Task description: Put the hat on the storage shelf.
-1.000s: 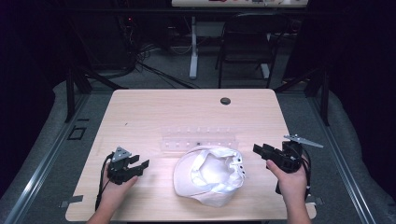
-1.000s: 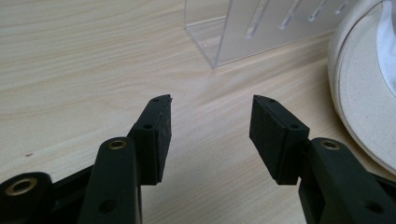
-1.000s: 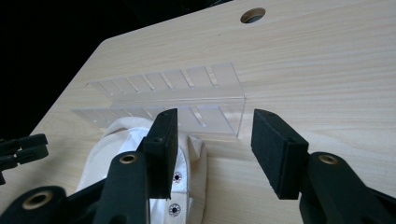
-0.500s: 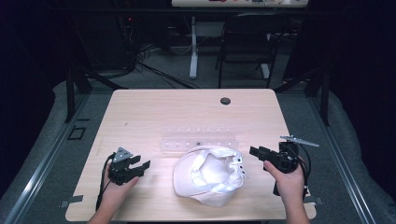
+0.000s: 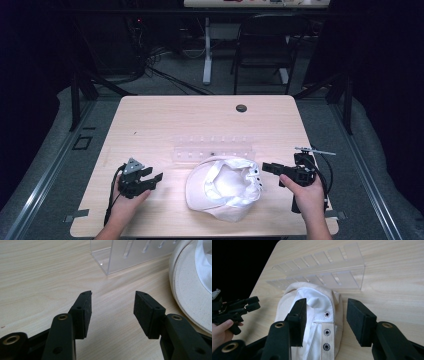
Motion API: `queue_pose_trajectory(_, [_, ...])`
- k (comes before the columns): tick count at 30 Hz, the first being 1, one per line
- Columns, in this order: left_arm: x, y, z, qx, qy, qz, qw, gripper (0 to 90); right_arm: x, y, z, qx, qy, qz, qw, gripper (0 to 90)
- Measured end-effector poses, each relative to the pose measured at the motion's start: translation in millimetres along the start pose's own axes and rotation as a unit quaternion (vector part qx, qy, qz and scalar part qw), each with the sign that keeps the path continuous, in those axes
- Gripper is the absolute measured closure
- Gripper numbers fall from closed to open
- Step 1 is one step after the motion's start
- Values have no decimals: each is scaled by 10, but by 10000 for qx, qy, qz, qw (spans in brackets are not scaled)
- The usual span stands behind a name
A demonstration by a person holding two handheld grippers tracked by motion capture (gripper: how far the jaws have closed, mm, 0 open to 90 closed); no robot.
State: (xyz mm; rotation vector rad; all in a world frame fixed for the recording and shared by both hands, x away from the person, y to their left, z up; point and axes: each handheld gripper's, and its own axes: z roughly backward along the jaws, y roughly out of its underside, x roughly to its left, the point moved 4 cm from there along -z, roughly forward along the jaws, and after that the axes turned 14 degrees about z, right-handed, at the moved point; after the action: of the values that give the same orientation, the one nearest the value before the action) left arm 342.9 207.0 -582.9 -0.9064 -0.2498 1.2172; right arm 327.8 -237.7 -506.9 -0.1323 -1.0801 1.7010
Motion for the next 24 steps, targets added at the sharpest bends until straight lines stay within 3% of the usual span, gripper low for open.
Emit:
queue_pose_trajectory(13, [15, 7, 8, -6, -22, 16, 10000, 491, 5, 143, -265, 643, -243, 2, 9976, 461])
queue_pose_trajectory(24, [54, 24, 51, -38, -71, 78, 9999, 491, -7, 217, -465, 937, -416, -86, 9947, 437])
